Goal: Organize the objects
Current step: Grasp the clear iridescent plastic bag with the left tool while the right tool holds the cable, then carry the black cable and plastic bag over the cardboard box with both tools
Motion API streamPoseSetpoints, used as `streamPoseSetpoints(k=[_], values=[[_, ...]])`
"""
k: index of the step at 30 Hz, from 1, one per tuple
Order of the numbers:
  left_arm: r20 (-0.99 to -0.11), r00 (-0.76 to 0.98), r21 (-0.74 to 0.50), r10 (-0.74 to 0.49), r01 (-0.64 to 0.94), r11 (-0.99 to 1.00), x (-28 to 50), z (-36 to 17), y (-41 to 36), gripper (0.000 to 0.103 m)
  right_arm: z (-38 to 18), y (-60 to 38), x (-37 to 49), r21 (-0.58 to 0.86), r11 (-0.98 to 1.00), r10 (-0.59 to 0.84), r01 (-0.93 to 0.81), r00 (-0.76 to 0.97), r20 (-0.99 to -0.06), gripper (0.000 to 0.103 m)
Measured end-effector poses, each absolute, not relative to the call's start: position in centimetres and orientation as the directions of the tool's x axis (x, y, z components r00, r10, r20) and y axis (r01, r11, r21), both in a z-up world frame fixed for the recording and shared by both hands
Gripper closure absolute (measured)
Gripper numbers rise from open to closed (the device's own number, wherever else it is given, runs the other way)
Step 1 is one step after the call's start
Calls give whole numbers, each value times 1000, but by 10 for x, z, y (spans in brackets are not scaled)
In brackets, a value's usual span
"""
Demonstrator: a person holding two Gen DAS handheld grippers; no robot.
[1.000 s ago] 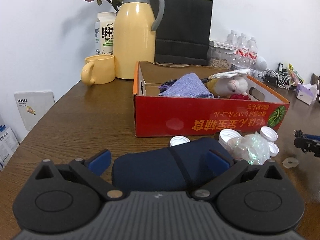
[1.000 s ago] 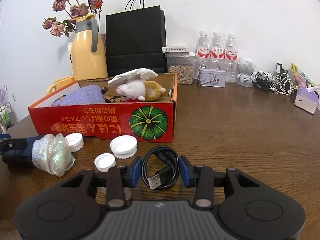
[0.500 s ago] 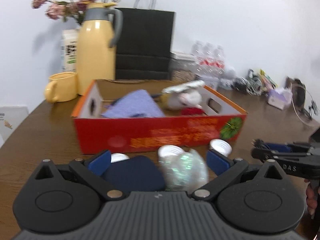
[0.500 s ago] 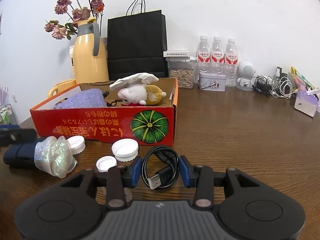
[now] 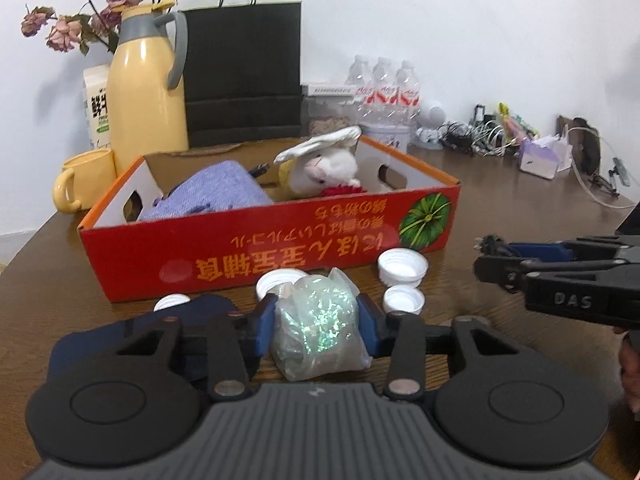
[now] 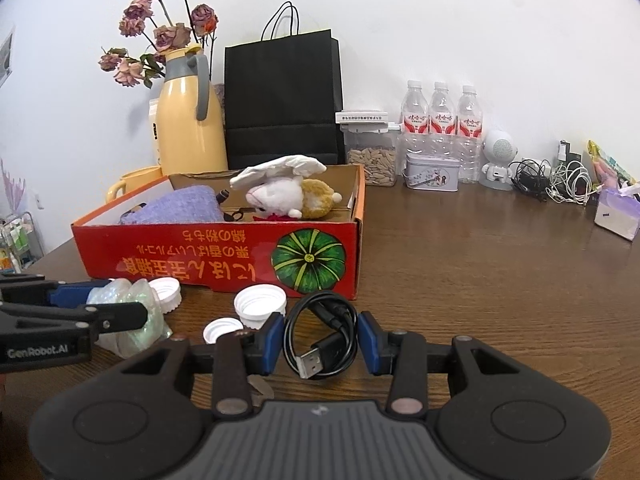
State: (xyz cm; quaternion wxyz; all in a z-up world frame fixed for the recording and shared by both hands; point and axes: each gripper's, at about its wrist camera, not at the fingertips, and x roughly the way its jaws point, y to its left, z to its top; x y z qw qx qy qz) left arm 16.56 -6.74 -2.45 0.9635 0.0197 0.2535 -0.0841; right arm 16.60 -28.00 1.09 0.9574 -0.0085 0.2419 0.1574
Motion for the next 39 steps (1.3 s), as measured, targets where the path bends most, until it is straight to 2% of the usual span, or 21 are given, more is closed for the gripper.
streamPoseSetpoints(k=[10,20,25,31,35,39], values=[[-391,906,-12,-160,169,986,160,13,-60,60,15,-274,164,59,943,320,-329,840,-438,64],[-293,950,-25,-112,110,994,196,53,-36,60,72,-233,193,36,908,405,-417,856,-321,64],[-310,946,-56,-92,79,995,235,52,-23,60,82,-199,230,31,888,442,-458,833,-332,64],[-325,945,-95,-30,0,996,285,33,-10,60,57,-171,275,46,902,411,-429,822,-393,64],[-385,922,-93,-34,-2,996,297,16,0,60,43,-178,283,36,916,375,-399,824,-425,64],[-361,932,-83,-33,3,997,291,16,0,58,41,-181,281,31,921,364,-388,830,-422,64]])
